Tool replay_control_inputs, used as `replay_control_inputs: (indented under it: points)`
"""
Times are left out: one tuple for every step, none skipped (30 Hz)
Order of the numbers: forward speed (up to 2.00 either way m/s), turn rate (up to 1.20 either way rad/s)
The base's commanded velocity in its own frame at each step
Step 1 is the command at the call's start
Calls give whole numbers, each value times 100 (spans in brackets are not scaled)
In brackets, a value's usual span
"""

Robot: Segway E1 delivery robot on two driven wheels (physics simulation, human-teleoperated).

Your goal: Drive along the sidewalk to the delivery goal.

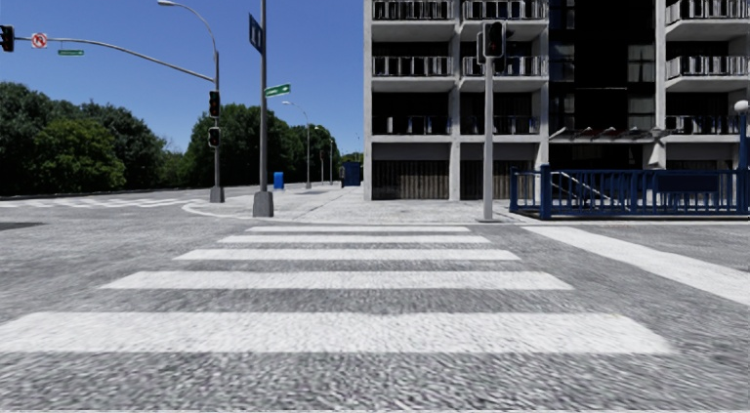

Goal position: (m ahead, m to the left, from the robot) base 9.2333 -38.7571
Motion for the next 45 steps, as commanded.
replay_control_inputs:
  points:
    - [200,0]
    - [200,0]
    - [200,0]
    - [200,0]
    - [200,0]
    - [200,-7]
    - [200,-9]
    - [200,-9]
    - [200,-11]
    - [200,-13]
    - [200,-13]
    - [200,-13]
    - [200,-13]
    - [200,-13]
    - [200,-13]
    - [200,-13]
    - [200,-13]
    - [200,-13]
    - [200,0]
    - [200,0]
    - [200,0]
    - [200,0]
    - [200,0]
    - [200,0]
    - [200,0]
    - [200,0]
    - [200,0]
    - [200,0]
    - [200,0]
    - [200,0]
    - [200,0]
    - [200,0]
    - [200,0]
    - [200,0]
    - [200,0]
    - [200,0]
    - [200,0]
    - [200,0]
    - [200,0]
    - [200,0]
    - [200,0]
    - [200,0]
    - [200,0]
    - [200,0]
    - [200,0]
